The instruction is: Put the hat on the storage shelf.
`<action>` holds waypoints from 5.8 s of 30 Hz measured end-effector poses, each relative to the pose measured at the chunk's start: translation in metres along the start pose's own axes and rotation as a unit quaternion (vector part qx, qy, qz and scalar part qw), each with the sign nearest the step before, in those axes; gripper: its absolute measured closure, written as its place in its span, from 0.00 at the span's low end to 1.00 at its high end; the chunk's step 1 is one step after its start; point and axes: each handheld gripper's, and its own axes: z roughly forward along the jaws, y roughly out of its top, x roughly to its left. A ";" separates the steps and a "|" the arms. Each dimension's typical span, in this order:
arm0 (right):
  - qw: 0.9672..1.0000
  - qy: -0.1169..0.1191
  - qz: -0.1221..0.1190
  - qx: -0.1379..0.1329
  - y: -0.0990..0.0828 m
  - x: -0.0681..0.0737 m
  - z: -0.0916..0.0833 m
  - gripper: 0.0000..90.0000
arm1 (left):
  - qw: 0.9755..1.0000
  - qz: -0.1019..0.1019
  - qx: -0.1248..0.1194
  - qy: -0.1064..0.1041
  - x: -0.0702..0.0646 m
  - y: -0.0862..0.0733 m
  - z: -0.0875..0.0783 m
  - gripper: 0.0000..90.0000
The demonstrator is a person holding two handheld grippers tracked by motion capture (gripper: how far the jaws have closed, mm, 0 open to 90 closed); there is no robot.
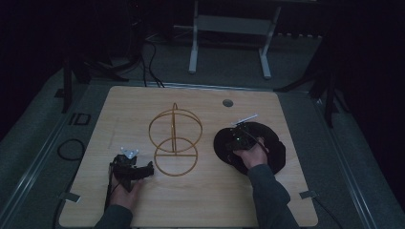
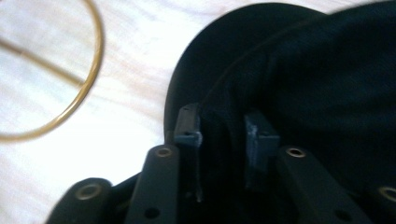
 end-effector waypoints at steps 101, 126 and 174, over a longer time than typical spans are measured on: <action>0.978 -0.012 -0.204 0.036 0.101 0.044 -0.116 0.88 | 1.000 0.007 0.003 -0.004 -0.001 0.000 0.000 0.01; 0.973 0.013 -0.229 0.016 0.119 0.063 -0.150 0.88 | 1.000 0.006 0.001 -0.003 -0.001 0.000 0.000 0.01; 0.938 0.054 -0.342 -0.013 0.121 0.119 -0.192 0.87 | 1.000 0.006 0.000 -0.004 -0.002 0.001 0.000 0.01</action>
